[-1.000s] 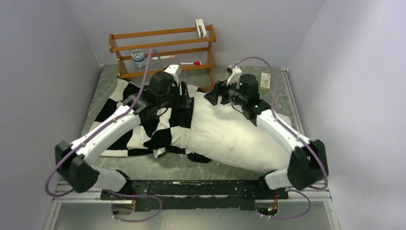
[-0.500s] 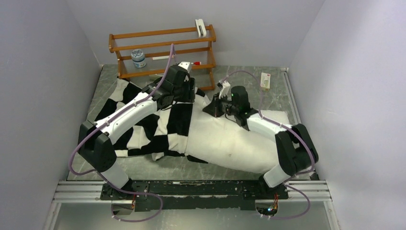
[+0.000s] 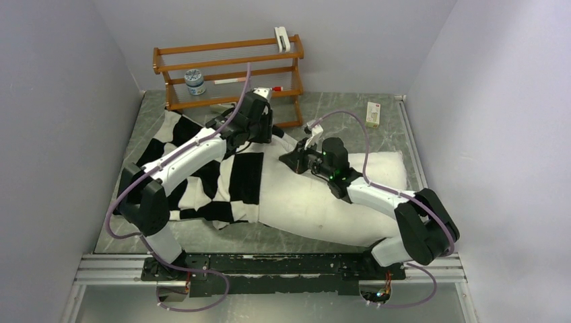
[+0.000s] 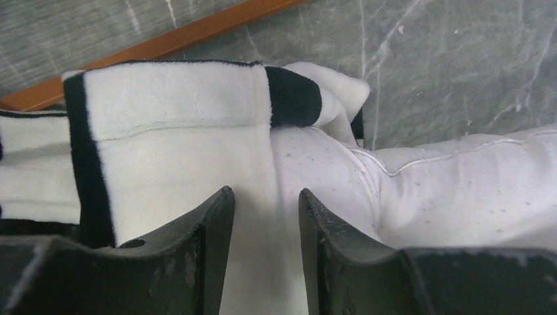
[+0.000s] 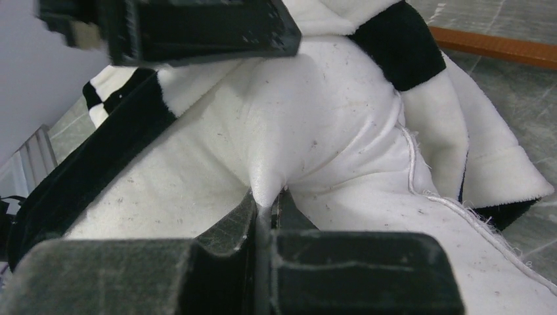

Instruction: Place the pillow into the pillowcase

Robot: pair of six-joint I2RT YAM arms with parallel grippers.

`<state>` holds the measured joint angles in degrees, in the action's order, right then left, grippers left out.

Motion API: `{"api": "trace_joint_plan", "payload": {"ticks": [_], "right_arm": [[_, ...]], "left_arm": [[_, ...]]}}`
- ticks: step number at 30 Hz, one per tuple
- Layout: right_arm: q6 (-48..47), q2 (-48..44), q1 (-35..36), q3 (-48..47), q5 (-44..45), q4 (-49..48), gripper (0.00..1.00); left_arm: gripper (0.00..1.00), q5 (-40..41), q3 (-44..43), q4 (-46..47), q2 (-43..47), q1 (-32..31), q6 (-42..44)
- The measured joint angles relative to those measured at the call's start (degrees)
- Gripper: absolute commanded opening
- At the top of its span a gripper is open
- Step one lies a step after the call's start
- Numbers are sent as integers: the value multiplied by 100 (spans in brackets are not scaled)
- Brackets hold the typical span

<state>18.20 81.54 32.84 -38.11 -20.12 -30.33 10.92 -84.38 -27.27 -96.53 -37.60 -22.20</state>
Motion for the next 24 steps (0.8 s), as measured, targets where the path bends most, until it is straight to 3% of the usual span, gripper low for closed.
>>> {"api": "trace_joint_plan", "payload": {"ticks": [5,9,12,18,24], "right_arm": [[28,-111,127,33,210,7,0],[61,-216,192,85,319,22,0],[85,-262,223,96,348,28,0],[302,-267,243,162,378,-83,0],[833,-356,280,562,597,-660,0]], "left_arm": [[43,-22,7,28,-212,0,37],[15,-7,-2,81,-236,0,57],[5,0,-48,94,-313,0,116],[5,-680,-289,101,-378,-2,17],[5,-1786,-267,719,-20,-219,-745]]}}
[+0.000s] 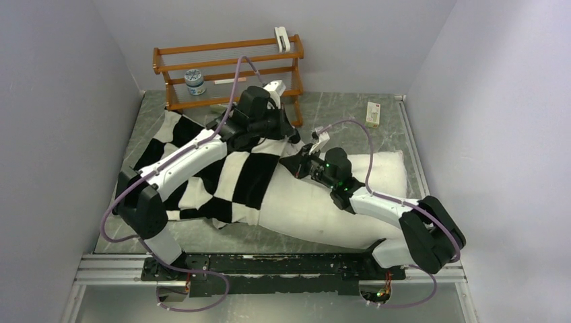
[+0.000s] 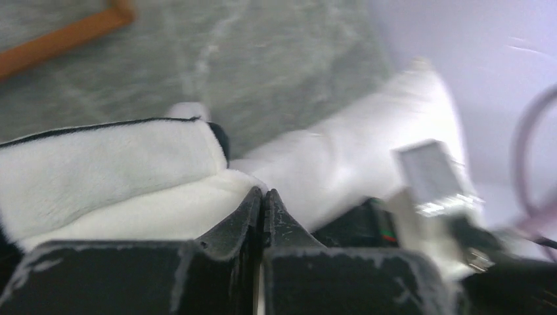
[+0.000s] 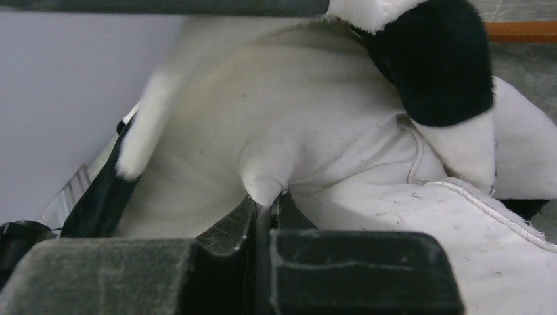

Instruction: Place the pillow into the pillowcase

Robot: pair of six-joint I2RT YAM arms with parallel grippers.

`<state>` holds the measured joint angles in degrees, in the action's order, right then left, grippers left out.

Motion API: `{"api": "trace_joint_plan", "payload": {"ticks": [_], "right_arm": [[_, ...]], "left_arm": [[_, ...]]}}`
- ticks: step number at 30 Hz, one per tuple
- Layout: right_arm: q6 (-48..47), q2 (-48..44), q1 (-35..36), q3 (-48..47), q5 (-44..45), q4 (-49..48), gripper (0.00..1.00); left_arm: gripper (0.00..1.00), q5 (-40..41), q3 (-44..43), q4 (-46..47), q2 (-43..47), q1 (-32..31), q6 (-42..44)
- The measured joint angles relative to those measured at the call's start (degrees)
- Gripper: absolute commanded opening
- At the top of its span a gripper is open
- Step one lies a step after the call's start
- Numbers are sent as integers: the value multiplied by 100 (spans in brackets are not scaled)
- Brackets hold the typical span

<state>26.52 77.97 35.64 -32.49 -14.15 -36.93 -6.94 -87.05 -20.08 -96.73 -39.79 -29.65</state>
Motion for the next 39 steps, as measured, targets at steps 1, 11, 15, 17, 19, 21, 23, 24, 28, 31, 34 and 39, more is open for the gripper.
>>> {"api": "trace_joint_plan", "payload": {"ticks": [1,11,15,17,19,21,23,24,28,31,34,39], "right_arm": [[68,-37,13,59,52,-70,0],[704,-164,87,317,686,-472,0],[1080,-66,44,417,1001,-754,0],[1237,37,-26,485,1121,-957,0],[1300,131,-72,479,1209,-1019,0],[1331,240,-105,439,1263,-1047,9],[1333,348,-146,382,1298,-1082,32],[1338,396,-177,341,1300,-1080,39],[1108,247,-293,190,1141,-678,52],[723,-245,-297,133,970,-9,57],[190,-828,-297,-9,743,837,64],[-813,-1213,-291,-925,175,2420,64]], "left_arm": [[5,-140,37,168,76,-96,-146],[5,-859,1040,1598,234,-452,-1058],[5,-962,1029,1893,11,-450,-1154],[6,-1016,977,1906,-166,-450,-1156],[13,-1027,914,1875,-313,-450,-1139],[23,-1016,758,1753,-426,-431,-1047],[37,-975,485,1497,-492,-424,-920],[43,-931,319,1357,-501,-426,-828],[53,-732,83,776,-210,-361,-481],[55,-570,391,280,382,-273,-262],[55,-431,796,-166,1115,-129,-68],[49,-319,1132,-603,1818,238,210]]}}
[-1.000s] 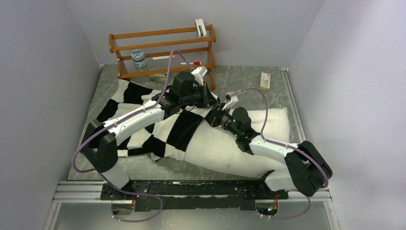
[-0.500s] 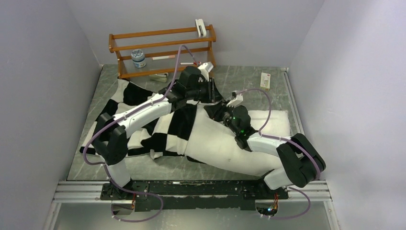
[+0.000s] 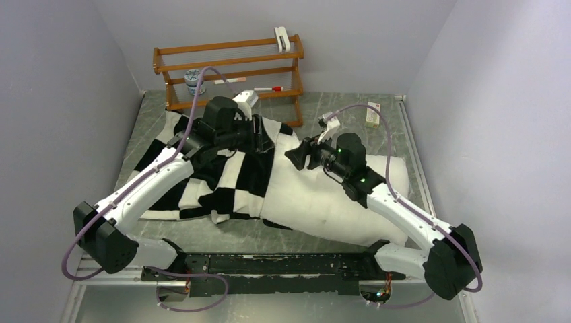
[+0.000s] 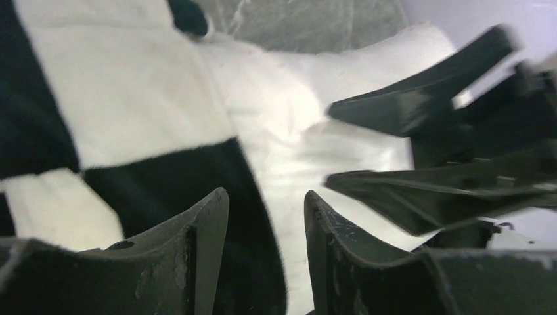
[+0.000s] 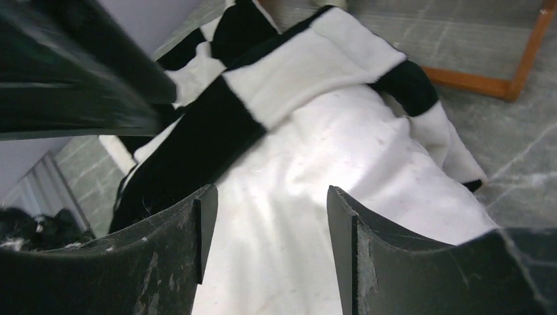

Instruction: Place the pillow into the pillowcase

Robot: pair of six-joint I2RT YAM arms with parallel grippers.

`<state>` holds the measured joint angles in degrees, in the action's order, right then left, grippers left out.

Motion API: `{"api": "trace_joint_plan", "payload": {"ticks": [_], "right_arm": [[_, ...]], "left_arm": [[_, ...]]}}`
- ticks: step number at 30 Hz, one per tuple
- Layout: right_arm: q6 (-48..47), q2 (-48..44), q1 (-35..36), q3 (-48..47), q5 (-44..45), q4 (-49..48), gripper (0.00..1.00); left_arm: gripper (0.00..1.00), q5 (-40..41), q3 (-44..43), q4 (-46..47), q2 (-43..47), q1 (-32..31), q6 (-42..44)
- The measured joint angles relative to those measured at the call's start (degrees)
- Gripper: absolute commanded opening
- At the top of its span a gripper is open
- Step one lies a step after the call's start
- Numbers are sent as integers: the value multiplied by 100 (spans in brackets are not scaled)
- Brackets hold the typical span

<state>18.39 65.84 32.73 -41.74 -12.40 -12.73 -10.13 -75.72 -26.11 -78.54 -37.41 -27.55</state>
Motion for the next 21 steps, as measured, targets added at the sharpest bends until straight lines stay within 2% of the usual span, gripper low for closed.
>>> {"api": "trace_joint_plan", "payload": {"ticks": [6,12,16,21], "right_arm": [[-706,-341,389,-514,-474,1071,65],[-1510,-402,1246,-704,-654,1928,75],[-2151,-402,1954,-702,-382,2374,76],[-2953,-55,2837,-610,774,2415,75]], "left_arm": [[48,-87,708,-146,146,337,111],[50,-767,992,-179,170,1034,72],[49,-828,990,-188,450,1204,74],[50,-555,994,-289,890,1158,105]]}}
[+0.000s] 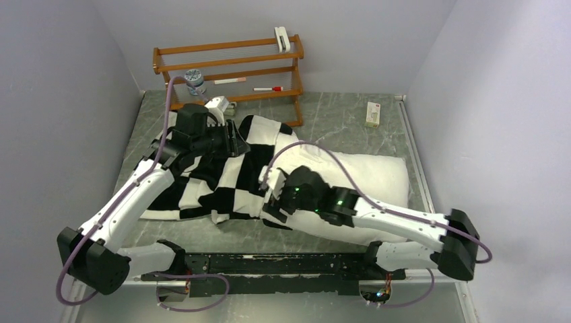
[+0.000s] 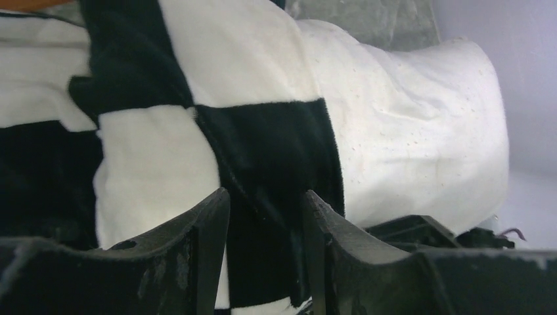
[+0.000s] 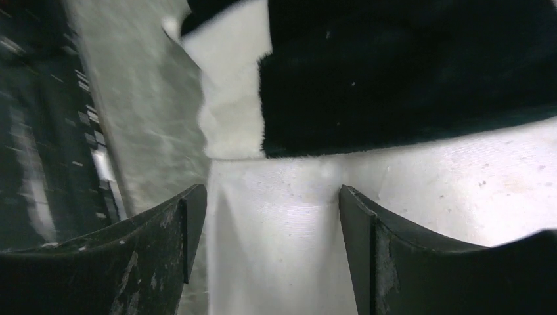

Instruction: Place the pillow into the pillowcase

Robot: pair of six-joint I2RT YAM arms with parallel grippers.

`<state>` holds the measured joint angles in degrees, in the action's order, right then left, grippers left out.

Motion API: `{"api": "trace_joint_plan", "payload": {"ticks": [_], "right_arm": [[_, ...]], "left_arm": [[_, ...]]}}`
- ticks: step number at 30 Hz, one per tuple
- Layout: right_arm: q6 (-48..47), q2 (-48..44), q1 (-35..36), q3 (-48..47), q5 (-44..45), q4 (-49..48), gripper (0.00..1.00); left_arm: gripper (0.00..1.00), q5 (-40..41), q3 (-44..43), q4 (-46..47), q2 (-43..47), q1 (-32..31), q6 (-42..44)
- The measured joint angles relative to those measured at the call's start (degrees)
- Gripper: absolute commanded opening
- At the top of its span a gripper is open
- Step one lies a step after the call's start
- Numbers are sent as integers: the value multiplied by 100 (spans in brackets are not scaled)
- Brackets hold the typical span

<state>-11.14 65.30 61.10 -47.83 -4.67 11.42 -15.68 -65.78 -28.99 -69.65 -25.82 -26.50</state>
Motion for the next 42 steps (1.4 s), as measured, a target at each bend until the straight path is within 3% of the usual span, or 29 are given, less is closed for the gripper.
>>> {"api": "trace_joint_plan", "payload": {"ticks": [2,6,9,13,18,25,32,34,37,42], "right_arm": [[-291,400,164,127,424,-175,58],[-592,914,192,426,1130,-822,1],[-544,837,44,487,1235,-1268,0],[-138,789,-734,428,758,-1744,0],[656,859,-1401,315,92,-2245,0],[1556,966,-1718,310,-509,-2586,0],[1998,973,-1853,313,-785,-2736,0],[2072,973,-1864,323,-815,-2771,0],[2240,973,-1886,389,-866,-2881,0],[2695,973,-1917,647,-874,-3381,0]], "left_arm": [[50,251,59,-11,151,-33,17],[49,573,428,-70,435,-92,17],[43,625,765,-94,520,-179,17],[38,468,1038,-79,675,-332,-149],[40,887,1121,-46,1082,-1366,-411],[48,2315,1255,103,894,-2629,-680],[47,3510,1338,275,345,-2975,-789],[40,3759,1338,387,203,-3049,-789],[8,4061,1322,498,-48,-3150,-785],[5,4181,1143,531,-273,-3462,-640]]}}
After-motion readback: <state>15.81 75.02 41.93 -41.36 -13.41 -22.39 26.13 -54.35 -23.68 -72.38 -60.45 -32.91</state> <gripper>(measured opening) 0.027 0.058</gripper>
